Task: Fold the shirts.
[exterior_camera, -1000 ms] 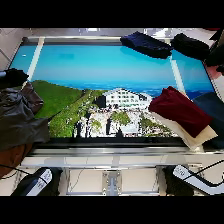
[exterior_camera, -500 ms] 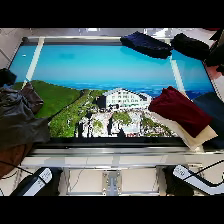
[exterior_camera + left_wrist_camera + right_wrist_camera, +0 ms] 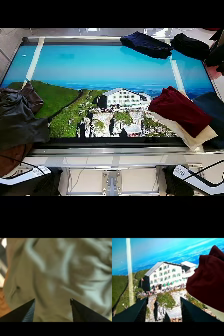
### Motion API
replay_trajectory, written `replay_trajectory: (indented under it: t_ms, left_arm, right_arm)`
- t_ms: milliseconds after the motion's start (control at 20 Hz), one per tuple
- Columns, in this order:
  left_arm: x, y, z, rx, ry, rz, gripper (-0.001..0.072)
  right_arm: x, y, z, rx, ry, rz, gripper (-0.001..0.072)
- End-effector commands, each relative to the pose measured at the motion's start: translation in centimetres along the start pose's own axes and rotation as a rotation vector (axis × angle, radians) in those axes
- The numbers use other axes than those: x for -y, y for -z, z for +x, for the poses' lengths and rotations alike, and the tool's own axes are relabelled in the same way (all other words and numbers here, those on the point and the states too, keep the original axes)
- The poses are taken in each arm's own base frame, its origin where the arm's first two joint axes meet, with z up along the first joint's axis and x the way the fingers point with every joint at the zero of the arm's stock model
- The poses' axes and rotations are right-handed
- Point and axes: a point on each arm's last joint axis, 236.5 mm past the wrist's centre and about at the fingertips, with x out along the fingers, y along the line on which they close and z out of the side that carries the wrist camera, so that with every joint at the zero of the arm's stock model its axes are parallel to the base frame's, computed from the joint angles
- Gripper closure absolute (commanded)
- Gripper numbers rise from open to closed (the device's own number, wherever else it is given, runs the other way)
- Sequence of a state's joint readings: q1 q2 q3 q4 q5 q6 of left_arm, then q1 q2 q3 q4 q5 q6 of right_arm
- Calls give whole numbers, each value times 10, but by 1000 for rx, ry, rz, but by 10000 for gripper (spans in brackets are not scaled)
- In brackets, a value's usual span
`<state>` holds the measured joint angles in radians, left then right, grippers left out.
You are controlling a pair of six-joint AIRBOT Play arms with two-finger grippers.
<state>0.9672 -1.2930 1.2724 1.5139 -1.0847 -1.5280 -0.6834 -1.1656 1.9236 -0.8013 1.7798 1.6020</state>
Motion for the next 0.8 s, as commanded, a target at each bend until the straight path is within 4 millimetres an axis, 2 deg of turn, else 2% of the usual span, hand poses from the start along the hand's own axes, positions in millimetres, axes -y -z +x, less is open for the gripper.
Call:
replay_trajectory:
  t_ms: [0, 200, 350, 400, 450, 500, 550, 650, 750]
  left_arm:
    - [-16, 10, 43, -73, 3, -63, 184]
    - [1, 15, 84, -111, 78, -122, 185]
    - [8, -2, 99, -40, 116, -171, 187]
    - [10, -8, 101, -18, 128, -187, 223]
    - [13, -12, 101, -4, 141, -201, 341]
    - [17, -14, 98, 4, 159, -211, 656]
    - [21, -17, 94, 16, 177, -202, 694]
    - [35, -30, 73, 62, 237, -213, 694]
    - [58, -51, 34, 149, 341, -227, 694]
  right_arm:
    - [0, -1, 0, 5, -1, 0, 272]
    - [-4, 0, 1, 0, -8, -5, 272]
    - [-20, 6, 9, -28, -40, -41, 272]
    - [-28, 7, 13, -35, -57, -61, 272]
    - [-36, 7, 16, -35, -71, -79, 273]
    - [-43, 6, 20, -27, -79, -95, 272]
    - [-46, 4, 23, -19, -77, -108, 273]
    - [-50, 2, 27, -11, -70, -125, 273]
    - [-50, 2, 28, -11, -64, -127, 272]
